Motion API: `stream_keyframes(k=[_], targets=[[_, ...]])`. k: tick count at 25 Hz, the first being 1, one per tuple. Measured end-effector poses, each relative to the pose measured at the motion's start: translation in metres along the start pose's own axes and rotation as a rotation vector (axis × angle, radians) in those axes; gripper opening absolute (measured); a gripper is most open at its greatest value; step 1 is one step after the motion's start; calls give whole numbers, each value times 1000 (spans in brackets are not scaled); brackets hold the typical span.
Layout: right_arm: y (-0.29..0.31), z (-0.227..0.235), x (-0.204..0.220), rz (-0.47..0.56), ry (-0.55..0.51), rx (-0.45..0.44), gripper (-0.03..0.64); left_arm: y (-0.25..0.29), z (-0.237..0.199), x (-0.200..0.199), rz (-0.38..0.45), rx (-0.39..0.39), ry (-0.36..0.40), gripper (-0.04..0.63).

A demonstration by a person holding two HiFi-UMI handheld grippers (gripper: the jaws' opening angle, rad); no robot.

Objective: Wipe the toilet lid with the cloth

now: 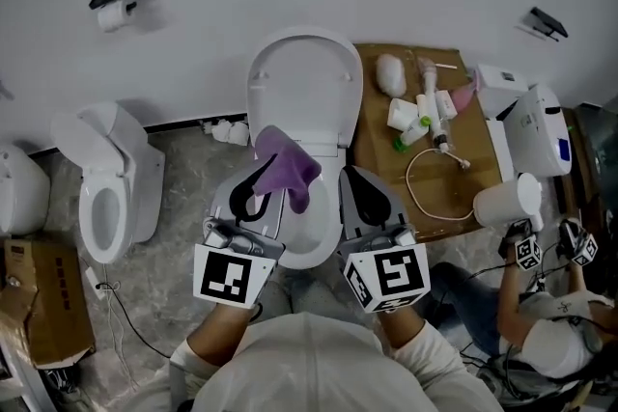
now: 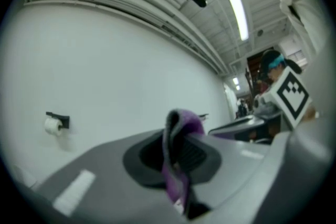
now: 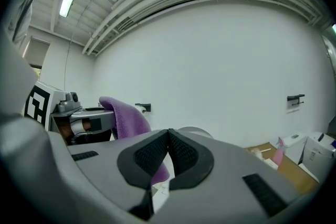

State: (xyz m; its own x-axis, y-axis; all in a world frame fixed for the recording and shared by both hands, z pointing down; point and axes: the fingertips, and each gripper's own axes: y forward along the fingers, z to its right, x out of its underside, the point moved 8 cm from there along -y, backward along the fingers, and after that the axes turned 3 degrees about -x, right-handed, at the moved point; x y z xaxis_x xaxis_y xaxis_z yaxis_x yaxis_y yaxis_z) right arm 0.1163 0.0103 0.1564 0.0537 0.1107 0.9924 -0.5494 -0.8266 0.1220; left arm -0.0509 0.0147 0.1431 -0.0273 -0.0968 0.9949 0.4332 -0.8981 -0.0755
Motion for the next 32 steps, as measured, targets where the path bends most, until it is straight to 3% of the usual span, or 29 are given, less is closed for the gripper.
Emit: stream_keyframes(k=[12,22,32], targets=[[57,29,20,-60,25,-18,14,67,-33,45,-53,-18,-39,17],[107,41,47,-57,3,41,14,120,-78,98,-30,11,-41,17],[149,60,81,-66,2,92,14,156,-90,135,-39,33,-52,17]])
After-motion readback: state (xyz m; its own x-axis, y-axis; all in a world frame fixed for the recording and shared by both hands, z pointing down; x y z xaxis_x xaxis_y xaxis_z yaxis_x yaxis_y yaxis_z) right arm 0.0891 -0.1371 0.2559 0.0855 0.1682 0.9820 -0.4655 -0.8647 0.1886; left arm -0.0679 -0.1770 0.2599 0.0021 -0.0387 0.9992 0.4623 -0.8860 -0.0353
